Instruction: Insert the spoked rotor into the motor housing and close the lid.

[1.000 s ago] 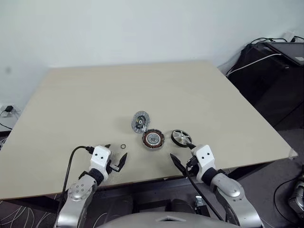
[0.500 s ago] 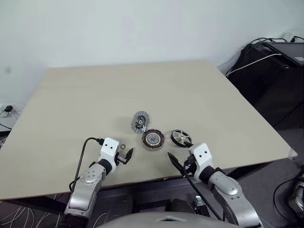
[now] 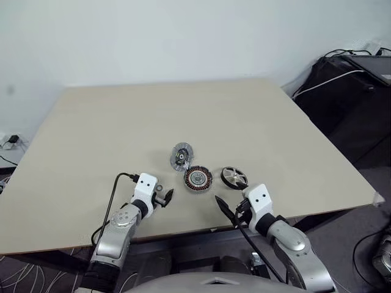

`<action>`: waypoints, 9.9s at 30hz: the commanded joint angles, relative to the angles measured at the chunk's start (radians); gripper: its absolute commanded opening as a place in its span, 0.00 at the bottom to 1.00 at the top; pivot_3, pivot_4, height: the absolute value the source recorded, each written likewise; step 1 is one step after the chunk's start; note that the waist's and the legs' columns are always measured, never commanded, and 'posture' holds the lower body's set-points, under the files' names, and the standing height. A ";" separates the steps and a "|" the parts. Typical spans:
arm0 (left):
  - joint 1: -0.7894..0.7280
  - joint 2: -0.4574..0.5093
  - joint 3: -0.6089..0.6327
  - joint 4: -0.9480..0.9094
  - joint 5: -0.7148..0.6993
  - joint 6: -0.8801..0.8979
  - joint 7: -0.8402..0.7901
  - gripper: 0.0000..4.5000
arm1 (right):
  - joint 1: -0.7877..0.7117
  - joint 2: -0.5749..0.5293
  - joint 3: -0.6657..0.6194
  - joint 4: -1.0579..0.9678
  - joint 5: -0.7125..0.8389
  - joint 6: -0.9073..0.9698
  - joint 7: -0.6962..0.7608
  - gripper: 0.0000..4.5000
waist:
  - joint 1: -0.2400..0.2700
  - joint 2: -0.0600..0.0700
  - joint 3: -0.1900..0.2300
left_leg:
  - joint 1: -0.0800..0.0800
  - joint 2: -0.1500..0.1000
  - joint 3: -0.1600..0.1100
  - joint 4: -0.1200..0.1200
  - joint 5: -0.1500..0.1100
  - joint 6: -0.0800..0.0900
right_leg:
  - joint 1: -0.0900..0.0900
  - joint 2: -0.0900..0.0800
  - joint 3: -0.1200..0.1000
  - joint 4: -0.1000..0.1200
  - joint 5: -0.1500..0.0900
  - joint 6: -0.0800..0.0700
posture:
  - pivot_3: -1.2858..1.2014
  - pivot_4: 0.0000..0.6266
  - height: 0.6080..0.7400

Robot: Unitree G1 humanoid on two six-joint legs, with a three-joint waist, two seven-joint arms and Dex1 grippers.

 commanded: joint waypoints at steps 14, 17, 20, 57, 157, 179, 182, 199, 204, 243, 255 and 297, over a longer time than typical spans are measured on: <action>-0.001 0.022 -0.015 -0.008 0.041 0.034 0.024 0.23 | 0.009 0.007 -0.013 -0.044 0.001 -0.007 -0.019 1.00 | -0.007 0.001 -0.003 | 0.001 0.001 0.000 0.000 0.000 0.000 | 0.000 0.000 0.000 0.000 0.000 0.001 | 0.52 0.00 1.00; 0.012 0.024 -0.006 -0.021 0.035 0.036 0.028 0.15 | 0.007 0.007 -0.013 -0.035 0.000 -0.014 -0.019 1.00 | -0.010 0.001 -0.003 | 0.001 0.002 0.000 0.000 0.000 0.000 | 0.000 0.000 0.000 0.000 0.000 0.001 | 0.52 0.00 1.00; 0.025 0.025 0.002 -0.038 0.028 0.039 0.029 0.15 | 0.006 0.008 -0.013 -0.026 -0.001 -0.021 -0.018 1.00 | -0.012 0.001 -0.003 | 0.001 0.002 0.000 0.000 0.000 0.000 | 0.000 0.001 0.000 0.000 0.000 0.001 | 0.52 0.00 1.00; -0.242 -0.117 -0.179 0.089 -0.008 -0.046 -0.100 0.15 | 0.013 0.022 -0.016 0.052 -0.008 -0.104 -0.030 1.00 | -0.003 -0.004 0.002 | -0.001 0.002 0.000 0.002 0.000 0.000 | -0.001 0.001 -0.002 0.000 0.001 -0.002 | 0.52 0.00 1.00; 0.246 0.061 -0.006 -0.282 -0.203 -0.225 -0.210 0.00 | -0.551 0.122 0.199 0.239 -0.111 0.346 -0.007 0.01 | -0.033 0.002 0.005 | -0.003 0.003 0.002 0.001 0.000 -0.001 | -0.004 0.002 -0.006 0.000 0.001 -0.002 | 0.52 0.00 1.00; 0.240 0.052 -0.018 -0.281 -0.201 -0.229 -0.201 0.00 | -0.674 0.141 0.245 0.407 -0.168 0.350 0.030 0.01 | -0.033 0.001 0.005 | -0.010 0.003 0.003 0.001 0.003 -0.005 | -0.012 0.003 -0.006 0.001 0.002 -0.003 | 0.52 0.00 1.00; 0.236 0.054 -0.016 -0.277 -0.202 -0.228 -0.203 0.00 | -0.630 0.125 0.250 0.351 -0.166 0.366 0.040 0.01 | -0.033 0.001 0.005 | -0.010 0.003 0.003 0.001 0.002 -0.004 | -0.012 0.003 -0.006 0.001 0.002 -0.003 | 0.52 0.00 1.00; 0.217 0.060 -0.017 -0.257 -0.198 -0.216 -0.207 0.00 | -0.576 0.124 0.194 0.248 -0.159 0.372 0.006 0.01 | -0.033 0.001 0.004 | -0.010 0.006 0.003 0.003 0.002 -0.004 | -0.012 0.006 -0.005 0.002 0.003 -0.004 | 0.52 0.00 1.00; 0.217 0.059 -0.015 -0.259 -0.197 -0.211 -0.204 0.00 | -0.623 0.170 0.182 0.292 -0.166 0.349 -0.023 0.01 | -0.035 0.001 0.004 | -0.010 0.008 0.003 0.003 0.003 -0.005 | -0.012 0.008 -0.006 0.002 0.003 -0.005 | 0.52 0.00 1.00; 0.241 0.043 0.015 -0.277 -0.218 -0.177 -0.164 0.00 | -0.299 0.087 -0.161 0.011 -0.043 0.298 -0.104 0.44 | -0.033 0.006 -0.004 | -0.011 0.013 0.004 0.003 0.004 -0.007 | -0.014 0.012 -0.005 0.001 0.005 -0.008 | 0.52 0.00 1.00; 0.221 0.047 0.026 -0.259 -0.219 -0.155 -0.163 0.00 | -0.269 0.485 -0.548 -0.103 0.534 0.700 -0.337 0.94 | -0.032 0.008 -0.003 | -0.011 0.015 0.004 0.003 0.004 -0.007 | -0.015 0.013 0.000 0.001 0.004 -0.006 | 0.52 0.00 1.00; 0.242 0.050 0.029 -0.280 -0.214 -0.140 -0.152 0.00 | -0.289 0.475 -0.521 0.161 1.298 0.578 -0.926 0.94 | -0.038 0.013 -0.002 | -0.011 0.015 0.006 -0.003 0.005 -0.008 | -0.018 0.014 0.002 -0.001 0.006 -0.012 | 0.52 0.00 1.00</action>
